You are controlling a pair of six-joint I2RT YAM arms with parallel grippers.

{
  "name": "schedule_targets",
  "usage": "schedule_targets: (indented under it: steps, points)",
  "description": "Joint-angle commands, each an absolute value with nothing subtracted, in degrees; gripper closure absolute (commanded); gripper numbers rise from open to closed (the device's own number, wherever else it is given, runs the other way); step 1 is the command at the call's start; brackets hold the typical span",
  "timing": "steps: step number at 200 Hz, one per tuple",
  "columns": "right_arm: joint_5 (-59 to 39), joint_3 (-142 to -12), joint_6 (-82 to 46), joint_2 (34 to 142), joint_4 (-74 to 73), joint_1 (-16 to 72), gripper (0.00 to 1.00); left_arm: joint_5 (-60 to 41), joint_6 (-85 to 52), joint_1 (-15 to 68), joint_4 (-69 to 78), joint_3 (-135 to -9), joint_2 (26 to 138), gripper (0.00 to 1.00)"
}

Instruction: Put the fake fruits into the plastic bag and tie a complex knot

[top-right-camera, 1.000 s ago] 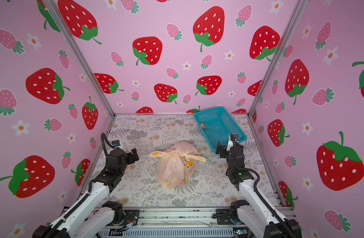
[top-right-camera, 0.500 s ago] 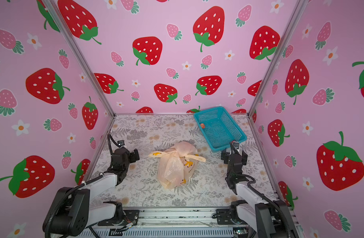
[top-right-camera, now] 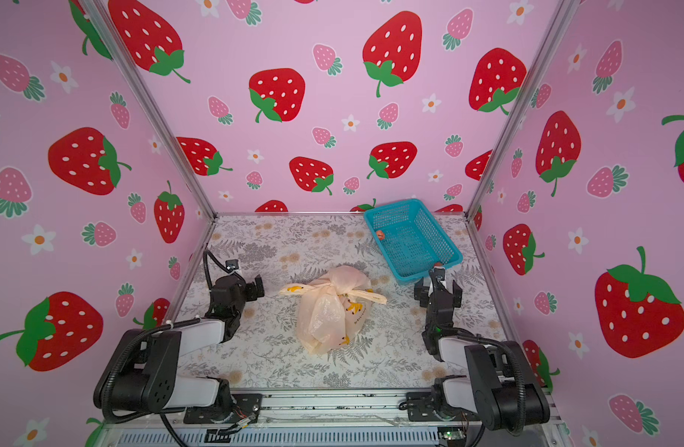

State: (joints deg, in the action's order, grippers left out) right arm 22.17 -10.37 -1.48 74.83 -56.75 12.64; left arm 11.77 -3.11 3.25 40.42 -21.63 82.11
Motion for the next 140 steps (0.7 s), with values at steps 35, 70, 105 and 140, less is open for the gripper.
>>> schedule_targets:
  steps: [35,70,105,140]
  points:
    - [19.34,-12.3,0.34,77.94,-64.19,11.87,0.0,7.57,-0.73,2.15,46.43,-24.52,88.31,0.01]
    - [18.21,-13.52,0.6,79.86,-64.97,11.28,0.0,7.08,-0.88,1.81,45.7,-25.0,88.52,0.01]
    - [16.13,-13.23,-0.1,83.83,-70.4,9.68,0.0,7.03,-0.97,1.77,45.62,-25.09,88.59,0.01]
    - [12.82,-13.97,0.26,90.78,-75.41,8.64,0.0,6.86,-0.97,1.74,45.37,-25.22,88.59,0.01]
